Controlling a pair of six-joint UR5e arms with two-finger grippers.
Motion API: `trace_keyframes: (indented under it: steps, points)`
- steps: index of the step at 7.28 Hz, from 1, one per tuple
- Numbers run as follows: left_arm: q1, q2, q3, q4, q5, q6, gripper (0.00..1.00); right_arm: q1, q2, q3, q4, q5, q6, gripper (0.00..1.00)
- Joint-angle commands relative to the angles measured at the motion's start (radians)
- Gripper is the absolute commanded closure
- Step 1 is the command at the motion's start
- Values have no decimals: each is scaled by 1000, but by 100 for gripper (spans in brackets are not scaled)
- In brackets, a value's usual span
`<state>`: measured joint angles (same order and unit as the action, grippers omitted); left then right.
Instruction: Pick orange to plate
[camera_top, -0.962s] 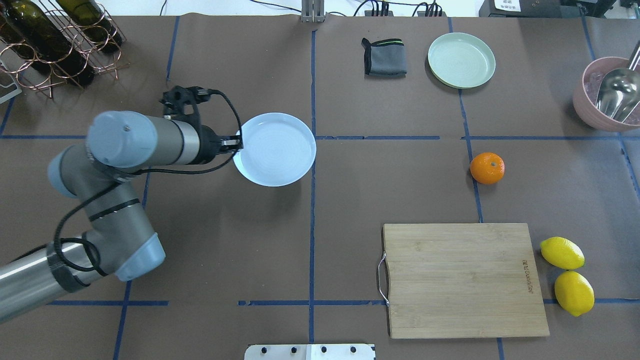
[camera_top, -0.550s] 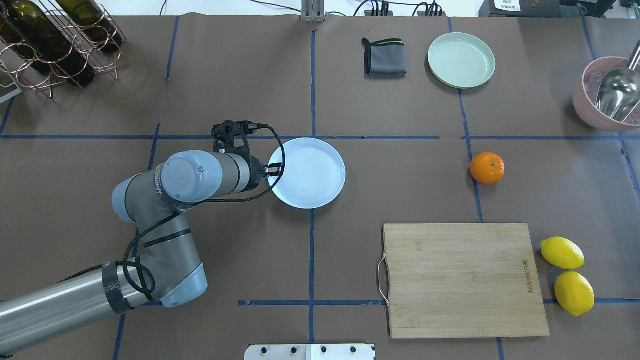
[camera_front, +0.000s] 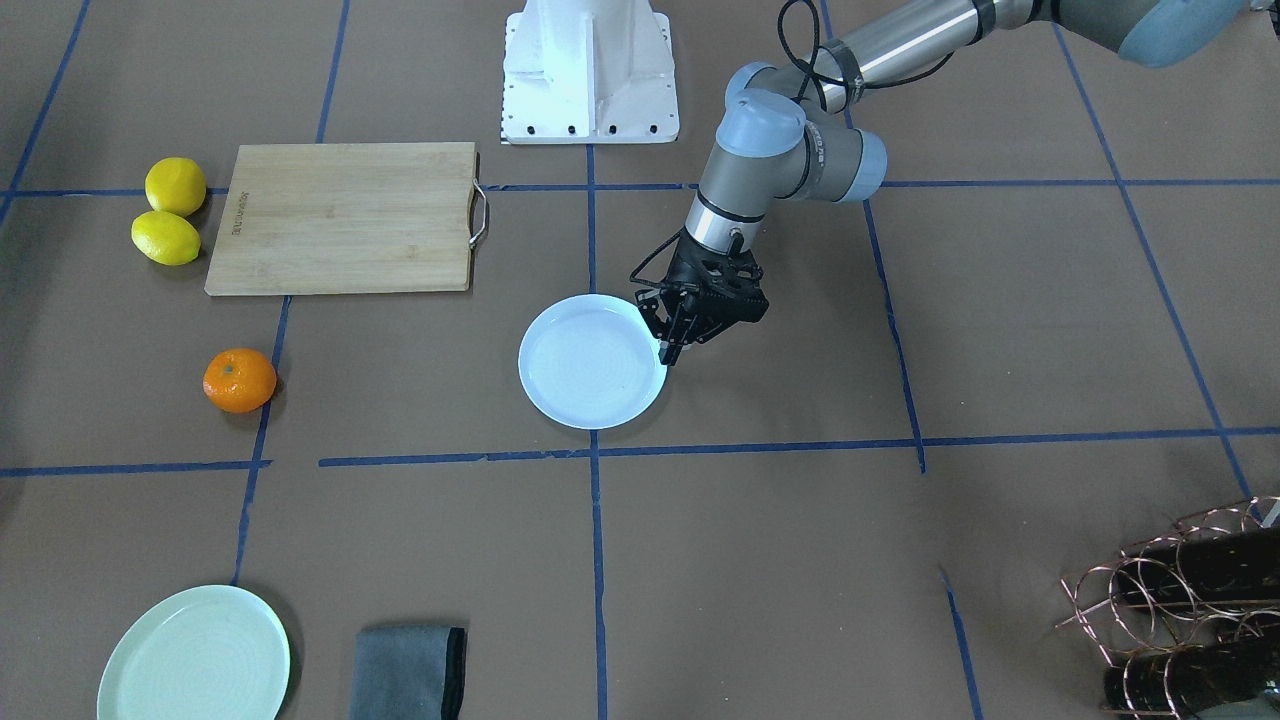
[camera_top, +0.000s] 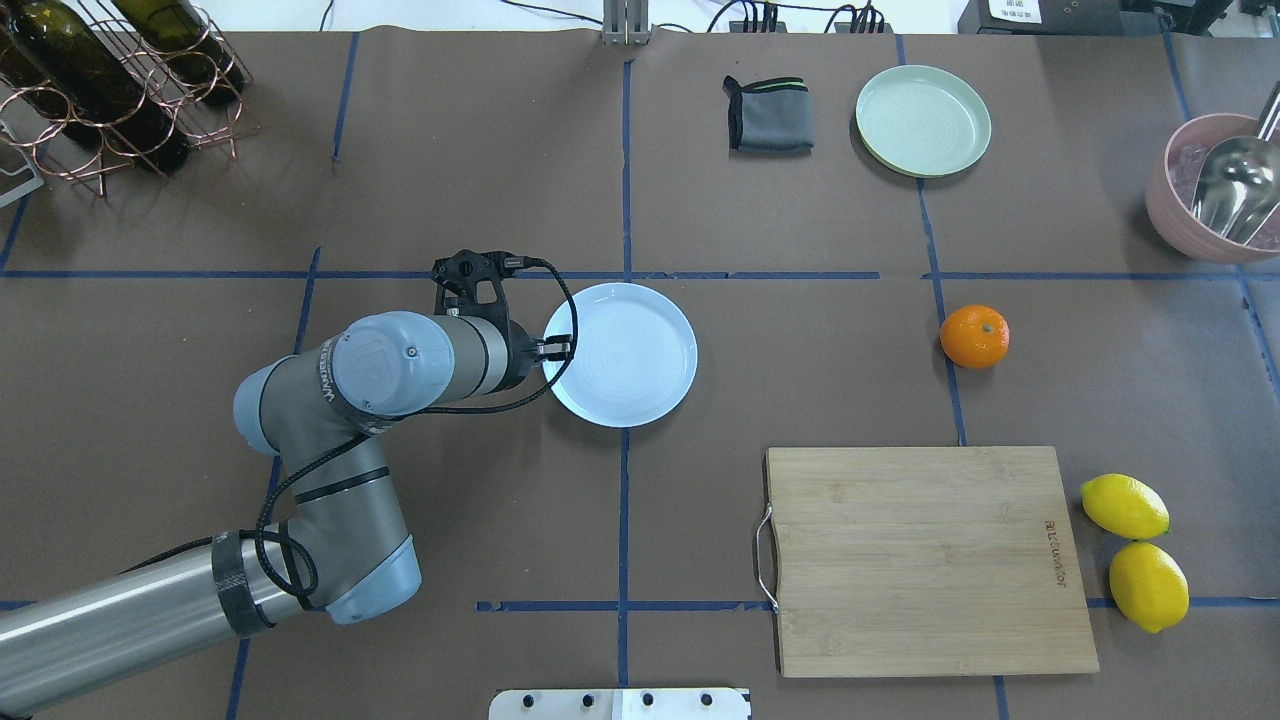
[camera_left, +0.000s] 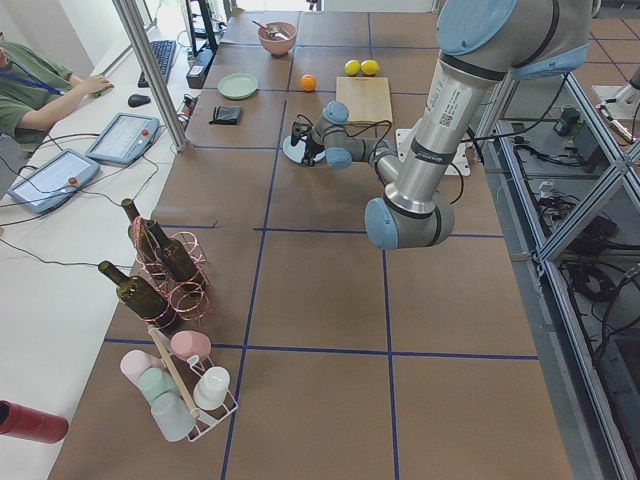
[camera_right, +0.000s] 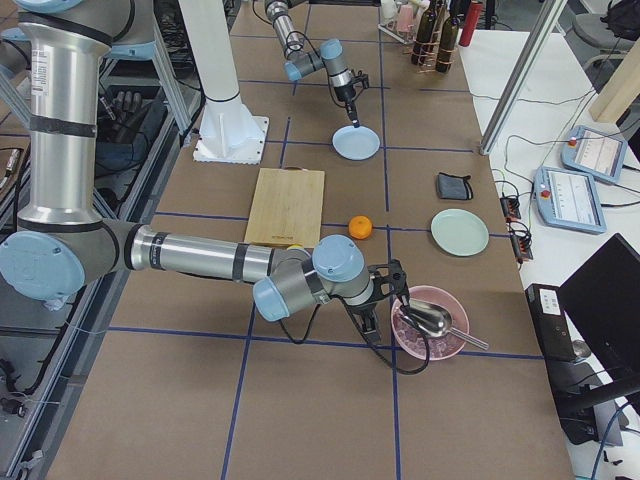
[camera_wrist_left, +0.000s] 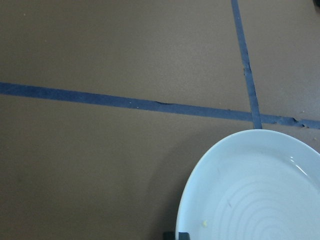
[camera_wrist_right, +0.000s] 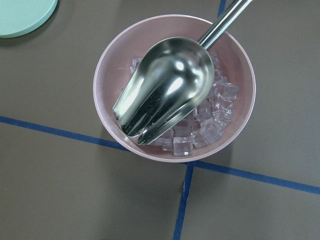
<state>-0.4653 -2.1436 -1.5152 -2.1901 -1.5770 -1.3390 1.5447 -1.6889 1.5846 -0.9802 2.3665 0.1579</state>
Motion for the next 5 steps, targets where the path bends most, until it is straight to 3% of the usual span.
trace_keyframes:
  steps: [1, 2, 4, 5]
  points:
    - [0, 4, -25, 12, -8, 24, 0, 0, 3, 17, 2, 4, 5, 0]
    - [-24, 10, -74, 54, -36, 169, 0, 0, 8, 32, 2, 7, 5, 0]
    - [-183, 104, -272, 284, -258, 423, 0, -8, 37, 43, -3, 74, 17, 0]
    - [-291, 134, -371, 399, -324, 616, 0, -64, 72, 43, -15, 71, 22, 0]
